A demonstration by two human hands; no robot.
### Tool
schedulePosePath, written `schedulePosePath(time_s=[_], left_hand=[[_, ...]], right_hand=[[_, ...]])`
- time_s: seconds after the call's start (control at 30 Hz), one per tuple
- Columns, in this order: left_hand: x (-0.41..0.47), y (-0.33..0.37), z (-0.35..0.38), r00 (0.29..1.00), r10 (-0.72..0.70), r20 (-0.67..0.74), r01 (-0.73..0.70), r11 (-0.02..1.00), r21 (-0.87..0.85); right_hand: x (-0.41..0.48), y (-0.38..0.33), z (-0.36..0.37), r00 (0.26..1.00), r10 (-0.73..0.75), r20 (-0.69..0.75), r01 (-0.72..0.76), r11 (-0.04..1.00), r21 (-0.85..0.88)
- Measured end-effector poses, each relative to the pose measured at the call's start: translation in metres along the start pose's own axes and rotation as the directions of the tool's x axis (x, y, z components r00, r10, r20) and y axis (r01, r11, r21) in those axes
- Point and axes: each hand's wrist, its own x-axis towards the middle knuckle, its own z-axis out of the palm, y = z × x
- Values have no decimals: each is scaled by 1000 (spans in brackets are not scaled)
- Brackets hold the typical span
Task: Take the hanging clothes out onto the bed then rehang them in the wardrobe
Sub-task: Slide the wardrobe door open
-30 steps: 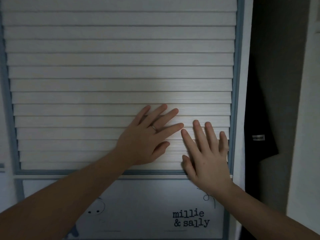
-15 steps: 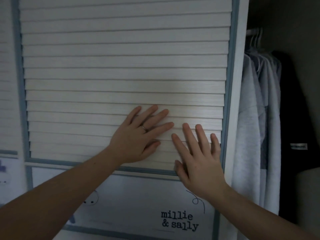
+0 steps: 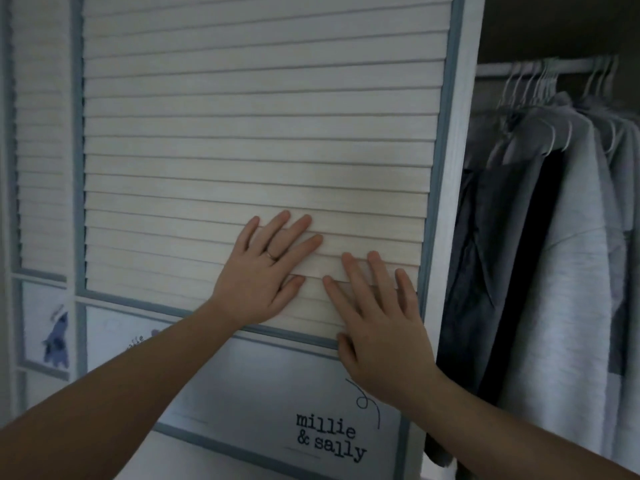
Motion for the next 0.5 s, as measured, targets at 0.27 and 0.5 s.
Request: schedulePosePath(time_s=[0.27, 0.5], left_hand=[[-38, -31, -2, 983, -184, -18, 184, 983, 1], [-68, -50, -11, 907, -418, 57, 420, 907, -37]], right_hand=[[34, -38, 0, 991, -115, 62, 112, 993, 48], [65, -63, 6, 963, -258, 83, 253, 966, 59]])
